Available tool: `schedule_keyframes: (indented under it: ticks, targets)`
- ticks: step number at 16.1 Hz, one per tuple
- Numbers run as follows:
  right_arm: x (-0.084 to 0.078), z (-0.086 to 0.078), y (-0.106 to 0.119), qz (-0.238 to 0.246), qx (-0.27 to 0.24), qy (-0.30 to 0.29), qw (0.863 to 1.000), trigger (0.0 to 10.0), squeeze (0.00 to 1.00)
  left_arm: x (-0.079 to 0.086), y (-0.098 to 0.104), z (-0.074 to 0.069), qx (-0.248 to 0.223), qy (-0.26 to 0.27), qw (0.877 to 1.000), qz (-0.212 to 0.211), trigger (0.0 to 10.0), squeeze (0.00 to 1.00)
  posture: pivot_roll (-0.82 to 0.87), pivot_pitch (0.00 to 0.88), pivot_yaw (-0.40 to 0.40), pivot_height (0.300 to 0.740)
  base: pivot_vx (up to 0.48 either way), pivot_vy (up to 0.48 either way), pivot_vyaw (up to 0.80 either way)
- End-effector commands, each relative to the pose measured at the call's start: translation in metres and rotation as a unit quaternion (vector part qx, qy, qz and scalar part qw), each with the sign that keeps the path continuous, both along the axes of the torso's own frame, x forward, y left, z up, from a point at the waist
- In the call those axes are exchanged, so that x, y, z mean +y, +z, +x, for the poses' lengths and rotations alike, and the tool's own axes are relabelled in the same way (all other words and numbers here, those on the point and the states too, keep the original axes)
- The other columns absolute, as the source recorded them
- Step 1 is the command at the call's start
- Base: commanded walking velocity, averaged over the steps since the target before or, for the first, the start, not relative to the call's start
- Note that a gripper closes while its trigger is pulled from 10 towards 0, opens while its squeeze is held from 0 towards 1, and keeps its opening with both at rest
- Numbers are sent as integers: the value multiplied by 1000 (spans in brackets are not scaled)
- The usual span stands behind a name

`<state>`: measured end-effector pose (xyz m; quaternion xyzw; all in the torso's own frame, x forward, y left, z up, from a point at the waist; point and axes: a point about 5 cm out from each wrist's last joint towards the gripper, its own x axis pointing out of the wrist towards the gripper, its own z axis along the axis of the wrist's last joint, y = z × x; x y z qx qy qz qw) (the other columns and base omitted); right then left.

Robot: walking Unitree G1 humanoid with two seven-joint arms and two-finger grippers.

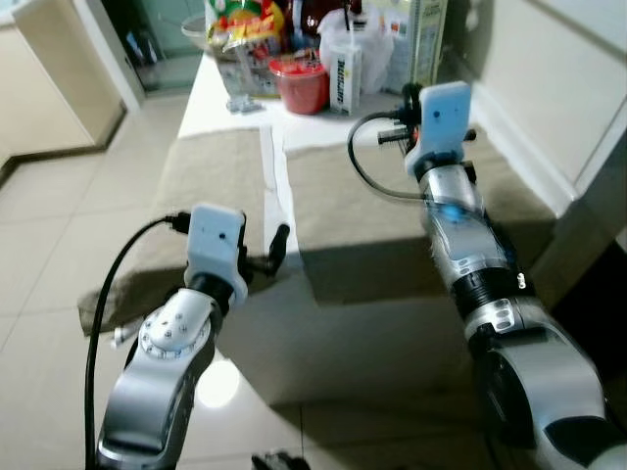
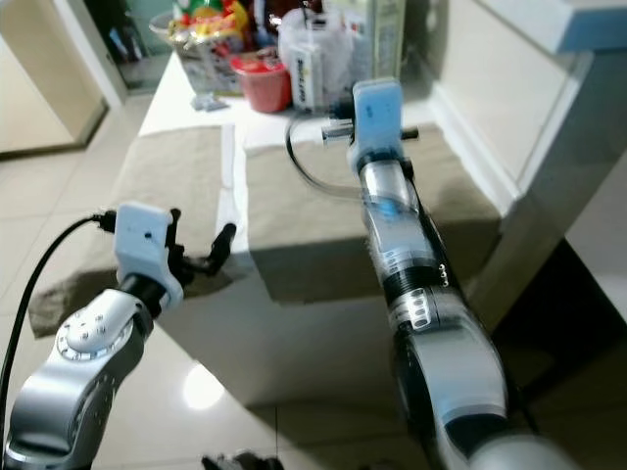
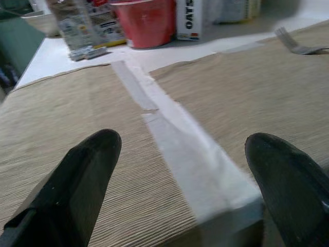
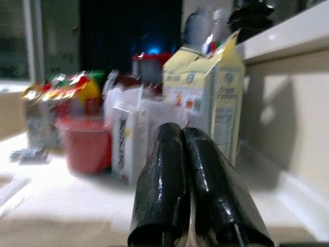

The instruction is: Setting the table

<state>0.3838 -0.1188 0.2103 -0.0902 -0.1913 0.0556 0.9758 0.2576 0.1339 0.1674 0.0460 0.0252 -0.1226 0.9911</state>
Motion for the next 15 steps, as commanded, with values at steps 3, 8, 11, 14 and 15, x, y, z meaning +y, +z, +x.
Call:
schedule_keyframes:
  ticks: [3, 8, 11, 14, 15]
  targets:
    - [-19, -72, -27, -11, -13, 25, 1000, 10000, 0, 14, -3, 2, -7, 34, 999, 13, 10000, 0, -120, 15, 96, 740, 0, 0, 0]
    - [-60, -137, -59, -64, 15, 14, 998, 10000, 0, 61, -4, -28, -51, 92, 994, -1, 10000, 0, -150, 0, 76, 740, 0, 0, 0]
    - [-66, -164, -82, -98, 48, 8, 994, 10000, 0, 65, -21, -51, -26, 82, 996, -3, 10000, 0, -137, 0, 73, 740, 0, 0, 0]
    - [-60, -156, -95, -62, 91, -10, 994, 10000, 0, 56, -35, -57, -11, 97, 995, -33, 10000, 0, -134, 0, 65, 740, 0, 0, 0]
    - [-60, -152, -95, -49, 95, -15, 994, 10000, 0, 55, -36, -56, -10, 101, 994, -42, 10000, 0, -134, 0, 65, 740, 0, 0, 0]
